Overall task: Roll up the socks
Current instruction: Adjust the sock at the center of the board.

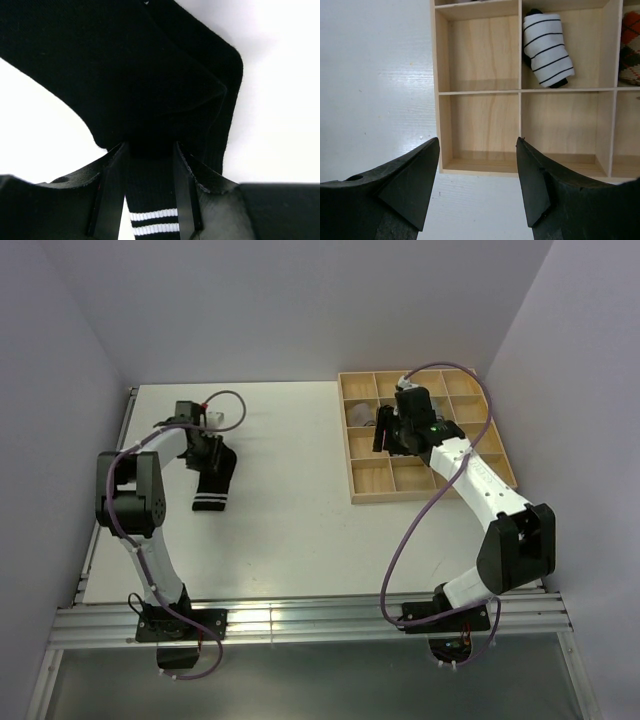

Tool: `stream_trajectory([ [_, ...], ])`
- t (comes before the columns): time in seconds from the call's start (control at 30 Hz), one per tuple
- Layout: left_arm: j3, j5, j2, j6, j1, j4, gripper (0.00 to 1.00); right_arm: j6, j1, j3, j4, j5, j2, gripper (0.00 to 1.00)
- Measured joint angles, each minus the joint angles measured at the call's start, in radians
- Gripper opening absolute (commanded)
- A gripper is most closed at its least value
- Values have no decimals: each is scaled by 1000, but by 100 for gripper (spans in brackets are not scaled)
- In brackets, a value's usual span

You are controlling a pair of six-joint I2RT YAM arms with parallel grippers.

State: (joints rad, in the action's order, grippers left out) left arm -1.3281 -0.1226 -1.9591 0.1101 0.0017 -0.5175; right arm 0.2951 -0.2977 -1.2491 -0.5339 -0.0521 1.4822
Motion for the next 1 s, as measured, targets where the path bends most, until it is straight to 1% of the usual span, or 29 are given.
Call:
stream_trajectory([
  [0.13, 2, 22, 0, 1, -118, 5, 45, 0, -13, 13, 0, -10, -1, 70],
  [0.27, 2, 5, 0, 6, -196, -2, 43, 0, -26, 13, 1, -12, -5, 70],
  [0.37, -2, -42, 0, 9, -228, -10, 42, -1, -42, 13, 1, -13, -7, 70],
  [0.43, -3, -105, 0, 1, -246, -22, 42, -3, -52, 13, -1, -14, -7, 70],
  [0.63, 21, -354, -2, -69, -278, -52, 38, -4, -93, 3, -9, -20, -6, 70],
  [0.7, 33, -406, -2, -93, -282, -61, 38, -4, -109, -3, -12, -26, -5, 70],
  [0.83, 38, -466, -1, -115, -279, -80, 37, -4, -155, -10, -10, -40, -2, 70],
  [1.0, 37, -473, 40, -62, -244, -90, 42, -5, -207, -10, -3, -50, -1, 70],
])
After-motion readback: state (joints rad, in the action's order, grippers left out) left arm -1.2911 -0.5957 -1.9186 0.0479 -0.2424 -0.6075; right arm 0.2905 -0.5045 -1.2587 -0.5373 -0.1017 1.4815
